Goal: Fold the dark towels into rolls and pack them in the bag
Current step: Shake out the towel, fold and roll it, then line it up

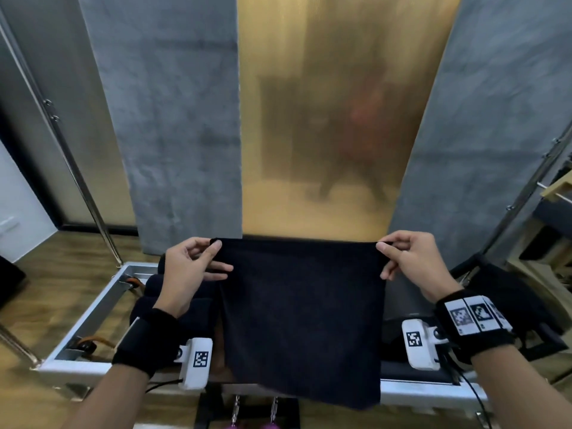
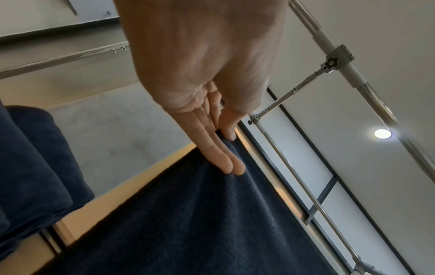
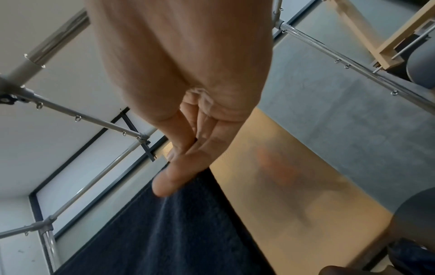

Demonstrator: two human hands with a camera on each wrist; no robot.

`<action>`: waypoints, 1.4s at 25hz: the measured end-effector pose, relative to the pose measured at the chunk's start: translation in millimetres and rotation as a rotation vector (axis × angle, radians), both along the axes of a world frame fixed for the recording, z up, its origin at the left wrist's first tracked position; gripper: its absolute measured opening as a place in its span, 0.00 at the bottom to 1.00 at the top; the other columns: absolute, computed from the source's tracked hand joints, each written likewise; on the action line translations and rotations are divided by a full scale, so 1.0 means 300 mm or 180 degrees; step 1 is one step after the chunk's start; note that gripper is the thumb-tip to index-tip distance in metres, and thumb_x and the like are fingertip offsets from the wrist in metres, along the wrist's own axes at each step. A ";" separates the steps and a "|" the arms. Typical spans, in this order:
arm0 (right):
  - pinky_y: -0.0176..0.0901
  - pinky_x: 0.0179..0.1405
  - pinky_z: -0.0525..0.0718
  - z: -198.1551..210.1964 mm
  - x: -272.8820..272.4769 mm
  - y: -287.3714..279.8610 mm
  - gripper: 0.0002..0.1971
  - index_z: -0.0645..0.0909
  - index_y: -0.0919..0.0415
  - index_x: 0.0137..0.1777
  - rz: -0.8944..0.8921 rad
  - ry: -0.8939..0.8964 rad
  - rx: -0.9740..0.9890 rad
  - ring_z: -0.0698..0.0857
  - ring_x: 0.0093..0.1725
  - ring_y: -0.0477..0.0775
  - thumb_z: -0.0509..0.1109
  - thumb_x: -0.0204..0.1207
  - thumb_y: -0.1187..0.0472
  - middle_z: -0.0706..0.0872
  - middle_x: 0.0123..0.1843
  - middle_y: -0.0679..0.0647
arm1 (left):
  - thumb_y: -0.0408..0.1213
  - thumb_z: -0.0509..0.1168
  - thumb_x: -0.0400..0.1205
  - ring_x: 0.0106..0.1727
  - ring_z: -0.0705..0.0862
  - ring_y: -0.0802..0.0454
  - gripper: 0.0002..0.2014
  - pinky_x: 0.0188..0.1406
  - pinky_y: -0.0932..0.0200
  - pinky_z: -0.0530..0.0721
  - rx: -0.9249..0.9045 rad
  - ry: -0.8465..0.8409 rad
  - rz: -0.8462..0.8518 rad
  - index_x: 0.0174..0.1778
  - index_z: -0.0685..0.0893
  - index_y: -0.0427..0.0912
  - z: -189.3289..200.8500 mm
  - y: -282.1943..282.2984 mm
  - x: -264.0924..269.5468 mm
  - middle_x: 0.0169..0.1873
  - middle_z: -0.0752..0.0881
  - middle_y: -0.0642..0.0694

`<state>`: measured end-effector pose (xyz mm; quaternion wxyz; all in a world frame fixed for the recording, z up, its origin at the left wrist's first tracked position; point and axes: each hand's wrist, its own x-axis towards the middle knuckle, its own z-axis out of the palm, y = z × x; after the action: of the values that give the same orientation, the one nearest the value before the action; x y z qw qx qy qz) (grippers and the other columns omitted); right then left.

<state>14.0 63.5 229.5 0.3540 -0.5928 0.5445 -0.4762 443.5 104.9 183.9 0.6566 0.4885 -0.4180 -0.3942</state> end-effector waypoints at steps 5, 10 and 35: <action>0.50 0.44 0.96 -0.051 0.031 -0.072 0.03 0.86 0.72 0.47 -0.0006 -0.0368 0.0091 0.95 0.42 0.69 0.75 0.82 0.73 0.90 0.44 0.67 | 0.31 0.70 0.89 0.56 0.95 0.36 0.05 0.46 0.48 0.96 -0.0130 0.0164 0.0034 0.51 0.84 0.32 -0.015 -0.052 -0.037 0.51 0.91 0.35; 0.46 0.55 0.93 -0.038 0.042 -0.106 0.01 0.89 0.70 0.48 0.0020 -0.0530 -0.0275 0.96 0.51 0.58 0.76 0.81 0.73 0.93 0.50 0.66 | 0.32 0.69 0.90 0.61 0.93 0.37 0.03 0.60 0.49 0.93 -0.0340 0.0320 -0.0053 0.52 0.84 0.35 0.010 -0.092 -0.043 0.55 0.92 0.32; 0.40 0.17 0.73 -0.664 0.010 -0.214 0.05 0.91 0.58 0.43 -0.0135 0.0018 0.1296 0.80 0.19 0.57 0.79 0.81 0.62 0.91 0.33 0.60 | 0.37 0.63 0.92 0.24 0.91 0.48 0.06 0.32 0.44 0.93 0.1434 -0.1315 0.1068 0.49 0.79 0.47 -0.580 -0.228 -0.241 0.36 0.88 0.41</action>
<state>17.2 -0.7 30.3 0.4549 -0.4988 0.6429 -0.3619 371.3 36.5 9.8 0.4894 0.7526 -0.3585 -0.2560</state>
